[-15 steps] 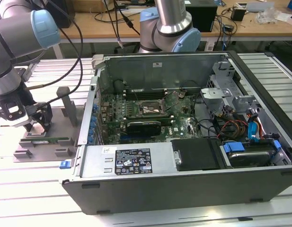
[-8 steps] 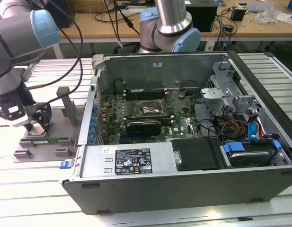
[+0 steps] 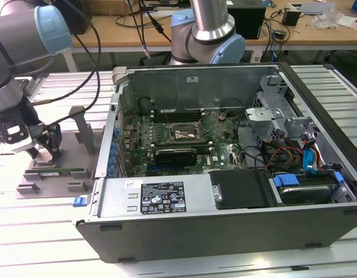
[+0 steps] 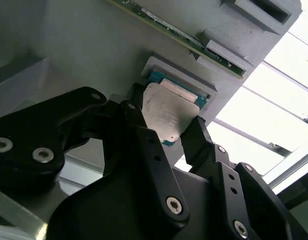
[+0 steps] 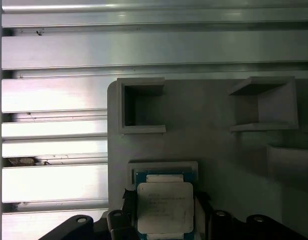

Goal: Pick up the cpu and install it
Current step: 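Pick up the cpu and move it towards the insertion slot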

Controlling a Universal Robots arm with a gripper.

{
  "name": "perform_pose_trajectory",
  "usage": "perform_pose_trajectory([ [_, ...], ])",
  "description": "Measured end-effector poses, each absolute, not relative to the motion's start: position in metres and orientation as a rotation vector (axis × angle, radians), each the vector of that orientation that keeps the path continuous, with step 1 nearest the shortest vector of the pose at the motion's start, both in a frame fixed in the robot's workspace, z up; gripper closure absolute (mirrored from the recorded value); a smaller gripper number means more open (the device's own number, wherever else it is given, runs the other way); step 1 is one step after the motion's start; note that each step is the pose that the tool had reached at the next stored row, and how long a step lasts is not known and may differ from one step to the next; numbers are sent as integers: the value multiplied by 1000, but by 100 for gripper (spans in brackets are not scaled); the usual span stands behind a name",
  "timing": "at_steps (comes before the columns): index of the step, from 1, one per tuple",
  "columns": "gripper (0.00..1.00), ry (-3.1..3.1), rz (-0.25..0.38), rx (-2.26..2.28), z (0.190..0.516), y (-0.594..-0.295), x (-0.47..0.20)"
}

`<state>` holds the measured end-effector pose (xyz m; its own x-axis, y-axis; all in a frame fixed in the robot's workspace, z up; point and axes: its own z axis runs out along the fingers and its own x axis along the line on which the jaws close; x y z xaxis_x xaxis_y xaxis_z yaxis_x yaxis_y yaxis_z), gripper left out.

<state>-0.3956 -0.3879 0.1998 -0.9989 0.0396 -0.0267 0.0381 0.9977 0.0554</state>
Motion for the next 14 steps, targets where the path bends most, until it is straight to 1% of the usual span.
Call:
perform_pose_trajectory([
  [6, 45, 3112, 85, 60, 220, -388, -396],
  [12, 45, 3112, 86, 60, 253, -387, -396],
  [14, 45, 3112, 85, 60, 259, -387, -396],
])
